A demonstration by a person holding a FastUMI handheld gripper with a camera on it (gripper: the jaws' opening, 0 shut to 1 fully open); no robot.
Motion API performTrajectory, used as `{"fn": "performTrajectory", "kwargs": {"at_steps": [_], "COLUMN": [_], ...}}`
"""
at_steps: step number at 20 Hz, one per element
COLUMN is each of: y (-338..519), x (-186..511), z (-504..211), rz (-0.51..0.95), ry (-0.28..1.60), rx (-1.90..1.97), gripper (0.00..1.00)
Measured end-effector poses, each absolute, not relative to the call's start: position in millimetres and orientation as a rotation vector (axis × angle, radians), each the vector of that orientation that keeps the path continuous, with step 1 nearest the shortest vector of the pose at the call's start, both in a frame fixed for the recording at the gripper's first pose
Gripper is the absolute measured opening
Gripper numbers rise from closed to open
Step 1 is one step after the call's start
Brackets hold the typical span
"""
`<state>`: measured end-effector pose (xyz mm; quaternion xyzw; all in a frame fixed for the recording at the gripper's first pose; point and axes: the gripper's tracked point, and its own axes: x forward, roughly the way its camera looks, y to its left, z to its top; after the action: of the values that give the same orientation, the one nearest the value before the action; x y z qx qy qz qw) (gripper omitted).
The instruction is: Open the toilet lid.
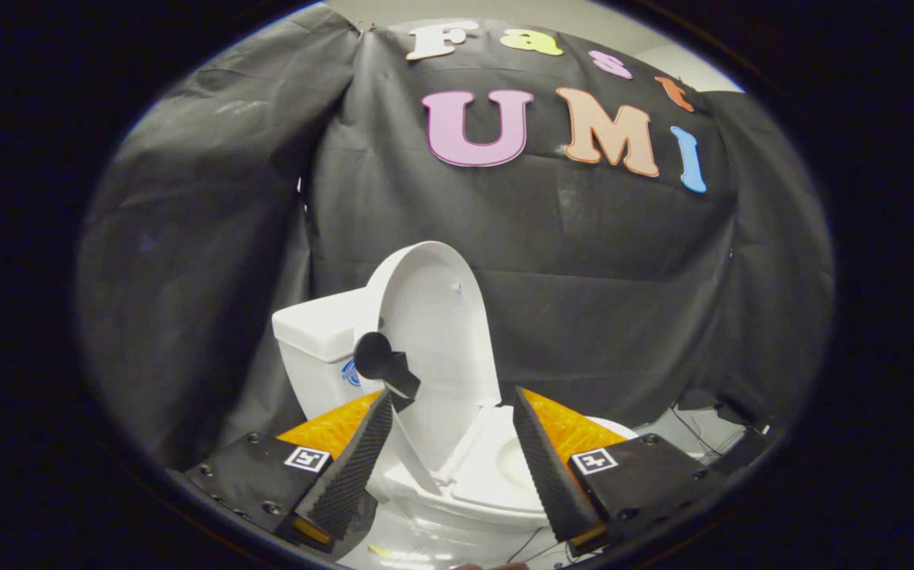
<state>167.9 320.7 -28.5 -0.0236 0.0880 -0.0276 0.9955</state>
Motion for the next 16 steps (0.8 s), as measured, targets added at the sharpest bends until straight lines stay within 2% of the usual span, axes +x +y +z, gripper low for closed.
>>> {"fn": "performTrajectory", "kwargs": {"at_steps": [7, 16], "y": [269.0, 248.3], "x": [140.1, 130.0], "z": [-16.5, -25.8], "rz": [-0.072, -0.028], "ry": [0.117, 0.119], "rx": [-0.009, -0.013], "gripper": [0.94, 0.93]}}
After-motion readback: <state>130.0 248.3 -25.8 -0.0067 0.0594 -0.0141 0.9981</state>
